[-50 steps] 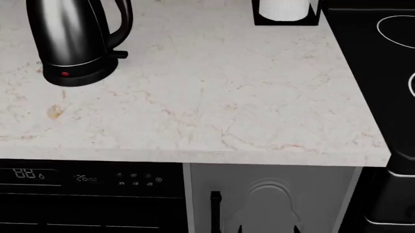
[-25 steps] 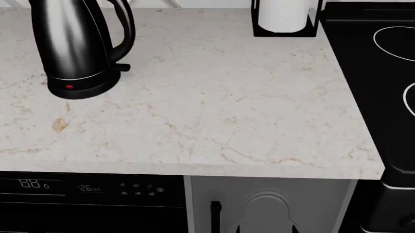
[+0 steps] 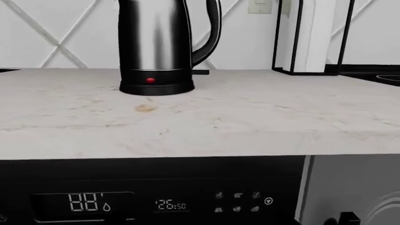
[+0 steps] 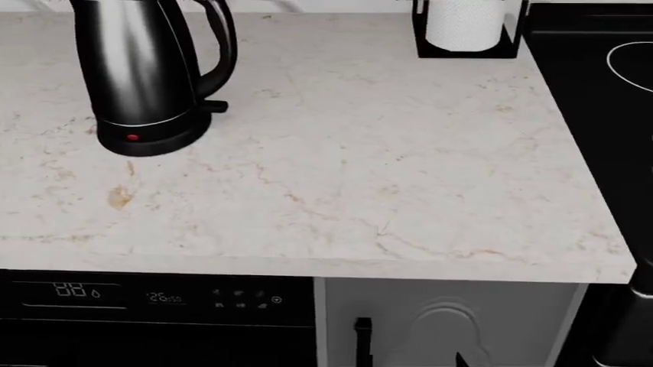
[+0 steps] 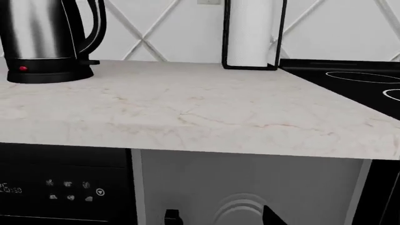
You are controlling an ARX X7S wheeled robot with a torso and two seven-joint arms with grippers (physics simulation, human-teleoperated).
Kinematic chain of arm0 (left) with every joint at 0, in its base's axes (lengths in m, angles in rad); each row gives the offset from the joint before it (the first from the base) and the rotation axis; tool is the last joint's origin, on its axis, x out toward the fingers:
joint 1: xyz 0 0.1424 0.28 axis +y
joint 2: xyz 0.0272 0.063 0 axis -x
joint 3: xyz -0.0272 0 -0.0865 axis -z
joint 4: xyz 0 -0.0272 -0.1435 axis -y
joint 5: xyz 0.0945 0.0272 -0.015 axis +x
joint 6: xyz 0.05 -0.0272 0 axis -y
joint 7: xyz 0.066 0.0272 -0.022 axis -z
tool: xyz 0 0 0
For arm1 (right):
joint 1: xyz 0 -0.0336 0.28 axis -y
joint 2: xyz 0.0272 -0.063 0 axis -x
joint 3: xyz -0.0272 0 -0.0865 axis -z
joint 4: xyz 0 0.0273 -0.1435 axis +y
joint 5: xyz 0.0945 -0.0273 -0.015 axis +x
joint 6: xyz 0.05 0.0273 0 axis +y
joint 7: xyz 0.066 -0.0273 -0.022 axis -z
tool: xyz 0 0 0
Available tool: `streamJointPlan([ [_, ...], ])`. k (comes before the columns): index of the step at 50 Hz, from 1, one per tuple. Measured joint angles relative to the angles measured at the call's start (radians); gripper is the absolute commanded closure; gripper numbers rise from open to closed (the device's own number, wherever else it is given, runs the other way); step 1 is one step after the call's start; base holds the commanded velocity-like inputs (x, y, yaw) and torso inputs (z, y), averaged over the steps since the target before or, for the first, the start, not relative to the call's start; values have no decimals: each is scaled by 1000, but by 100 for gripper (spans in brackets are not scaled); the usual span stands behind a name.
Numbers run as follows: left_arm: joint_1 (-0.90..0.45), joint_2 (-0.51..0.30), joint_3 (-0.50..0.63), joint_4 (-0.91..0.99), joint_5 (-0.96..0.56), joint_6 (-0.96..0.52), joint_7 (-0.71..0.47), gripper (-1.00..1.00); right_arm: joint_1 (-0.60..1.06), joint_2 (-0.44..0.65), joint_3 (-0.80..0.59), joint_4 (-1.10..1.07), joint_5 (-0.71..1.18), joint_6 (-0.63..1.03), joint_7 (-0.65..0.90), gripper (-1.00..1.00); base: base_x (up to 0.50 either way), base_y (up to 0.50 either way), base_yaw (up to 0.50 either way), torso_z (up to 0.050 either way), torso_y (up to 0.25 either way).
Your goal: Close the lid of the electric kettle.
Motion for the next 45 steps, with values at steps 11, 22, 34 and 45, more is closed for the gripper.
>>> streamJointPlan([
  [11, 1, -9, 2, 1, -26, 4, -7, -100, -5, 10, -19, -11, -3, -21, 8, -100, 0, 500, 0, 0, 0],
  [22, -1, -16, 9, -2, -39, 8, -15, -100, -6, 19, -31, -15, -1, -32, 17, -100, 0, 500, 0, 0, 0],
  [34, -3, -27, 17, -2, -45, 8, -27, -100, -3, 24, -43, -13, 6, -26, 25, -100, 0, 297, 0, 0, 0],
  [45, -4, -47, 30, 62, -41, -61, -48, -100, 14, 38, -48, -36, 12, 58, 40, -100, 0, 0, 0, 0, 0],
])
